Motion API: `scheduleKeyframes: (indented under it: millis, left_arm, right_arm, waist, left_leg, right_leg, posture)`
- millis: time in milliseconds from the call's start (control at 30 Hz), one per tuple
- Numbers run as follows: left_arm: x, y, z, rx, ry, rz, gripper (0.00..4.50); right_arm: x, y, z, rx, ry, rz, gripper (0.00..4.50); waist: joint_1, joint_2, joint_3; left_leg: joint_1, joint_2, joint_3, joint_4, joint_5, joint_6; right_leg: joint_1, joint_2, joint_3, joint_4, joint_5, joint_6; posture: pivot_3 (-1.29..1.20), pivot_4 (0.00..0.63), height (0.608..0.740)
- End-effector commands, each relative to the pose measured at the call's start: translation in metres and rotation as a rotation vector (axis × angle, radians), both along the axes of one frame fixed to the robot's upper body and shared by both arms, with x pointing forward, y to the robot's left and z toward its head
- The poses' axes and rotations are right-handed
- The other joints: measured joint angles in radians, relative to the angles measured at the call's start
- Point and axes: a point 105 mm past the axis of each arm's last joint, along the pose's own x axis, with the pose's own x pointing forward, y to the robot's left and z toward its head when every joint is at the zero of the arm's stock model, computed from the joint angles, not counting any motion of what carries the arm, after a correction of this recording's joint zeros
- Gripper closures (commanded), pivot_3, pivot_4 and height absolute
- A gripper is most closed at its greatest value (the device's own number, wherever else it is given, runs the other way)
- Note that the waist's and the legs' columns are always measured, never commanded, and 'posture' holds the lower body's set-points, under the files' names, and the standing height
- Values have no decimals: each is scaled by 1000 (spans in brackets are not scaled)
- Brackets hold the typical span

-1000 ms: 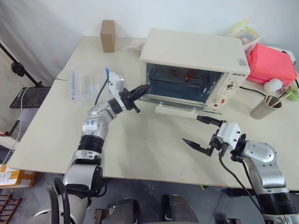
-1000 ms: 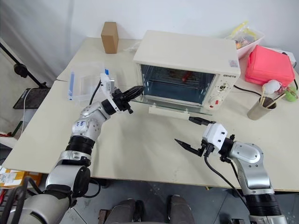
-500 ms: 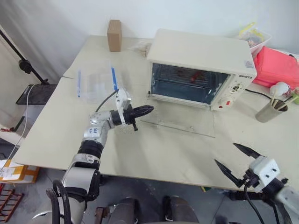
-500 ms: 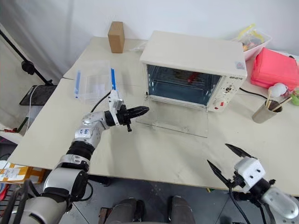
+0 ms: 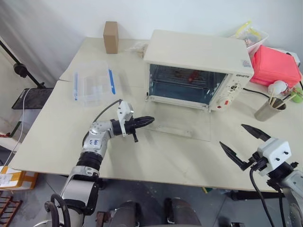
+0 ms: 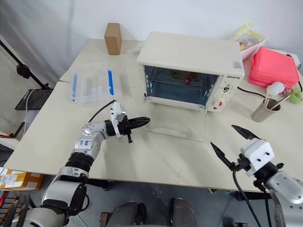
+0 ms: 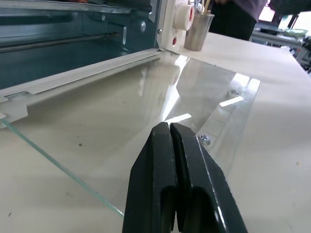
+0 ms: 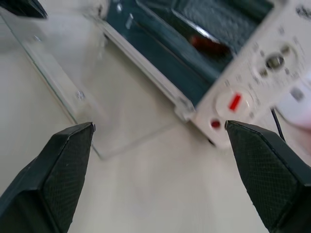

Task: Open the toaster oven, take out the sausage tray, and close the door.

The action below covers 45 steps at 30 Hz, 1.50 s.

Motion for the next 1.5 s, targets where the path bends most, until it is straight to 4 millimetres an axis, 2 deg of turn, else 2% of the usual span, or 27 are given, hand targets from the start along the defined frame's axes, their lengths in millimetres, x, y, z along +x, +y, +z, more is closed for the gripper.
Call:
scheduleKeyframes:
  millis: [33, 133, 267, 333, 433, 500, 700, 800, 900, 967, 1100, 1400, 1433, 1500]
  left_arm:
    - [-5, 26, -1, -63, 12, 99, 4257]
    - [-15, 45, 12, -144, -7, 169, 3573]
    - [-33, 55, 24, -174, -33, 196, 2366]
    - [-39, 59, 29, -180, -45, 218, 1724]
    - [-54, 63, 35, -192, -71, 258, 790]
    - [-57, 66, 36, -200, -91, 308, 127]
    - [-63, 67, 36, -235, -89, 355, 26]
    - [-65, 65, 35, -241, -90, 346, 26]
    - [-61, 63, 38, -260, -93, 344, 26]
    - [-57, 60, 39, -261, -98, 331, 26]
    - [-48, 52, 43, -266, -107, 292, 0]
    - [-21, 34, 61, -263, -130, 174, 0]
    - [-17, 31, 66, -270, -135, 164, 0]
    - [-8, 27, 75, -286, -140, 150, 0]
  right_arm:
    - [24, 40, 31, -63, -81, 131, 0]
    - [55, 78, 37, -97, -94, 178, 0]
    - [86, 109, 45, -117, -149, 162, 0]
    - [101, 118, 46, -162, -178, 133, 0]
    - [140, 131, 53, -277, -264, -2, 0]
    - [158, 137, 57, -321, -302, -63, 0]
    - [193, 148, 59, -448, -338, -161, 0]
    - [203, 156, 55, -494, -323, -152, 0]
    - [211, 156, 48, -524, -289, -158, 0]
    - [214, 152, 50, -520, -293, -178, 0]
    - [219, 147, 51, -521, -293, -210, 921]
    - [222, 139, 59, -540, -335, -248, 4161]
    - [222, 139, 60, -541, -338, -248, 4396]
    - [221, 141, 60, -540, -339, -239, 4452]
  waist:
    - [-11, 0, 0]
    - [-31, 1, 0]
    - [-15, 0, 0]
    - [-10, 0, 0]
    - [-14, 0, 0]
    - [-22, 0, 0]
    - [-28, 0, 0]
    - [-32, 0, 0]
    - [-35, 0, 0]
    - [-36, 0, 0]
    - [-33, 0, 0]
    - [-35, 0, 0]
    - [-35, 0, 0]
    - [-34, 0, 0]
  left_leg:
    - [0, 0, 0, 0, 0, 0]
    - [2, 1, 1, 0, 0, -1]
    - [-1, 2, -5, -1, 1, -4]
    - [-4, 1, -6, 0, 1, -4]
    - [-6, -1, -4, 4, 0, 0]
    - [-6, -2, -4, 4, 0, 0]
    - [-6, -2, -5, 2, 0, -1]
    - [-6, -2, -5, 2, 0, -1]
    - [-6, -1, -5, 2, 1, -1]
    - [-6, -1, -5, 2, 1, -1]
    - [-6, -1, -5, 2, 1, -1]
    - [-6, -1, -4, 1, 1, -1]
    - [-6, -1, -5, 1, 1, -1]
    - [-7, -1, -5, 2, 1, -1]
  right_leg:
    - [0, 0, 0, 0, 0, 0]
    - [-2, 0, 0, 2, 0, 0]
    - [-5, 0, -4, 8, -1, -2]
    - [-6, 0, -4, 9, -1, -2]
    - [-5, -2, -4, 7, 0, -1]
    - [-4, -4, -3, 6, 1, 1]
    - [-5, -2, -5, 8, 0, 1]
    - [-5, -2, -4, 7, 0, 1]
    - [-5, -2, -4, 7, 0, 1]
    - [-5, -2, -4, 8, 0, 1]
    - [-5, -2, -4, 7, 0, 1]
    - [-5, -1, -5, 7, 0, 1]
    - [-5, -1, -5, 7, 0, 1]
    - [-5, -1, -5, 7, 0, 1]
  posture:
    - [0, 150, 740]
    - [0, 150, 740]
    - [0, 150, 740]
    - [0, 150, 740]
    - [0, 150, 740]
    - [0, 150, 740]
    - [0, 150, 740]
    - [0, 150, 740]
    - [0, 150, 740]
    - [0, 150, 740]
    - [0, 150, 740]
    - [0, 150, 740]
    - [0, 150, 740]
    - [0, 150, 740]
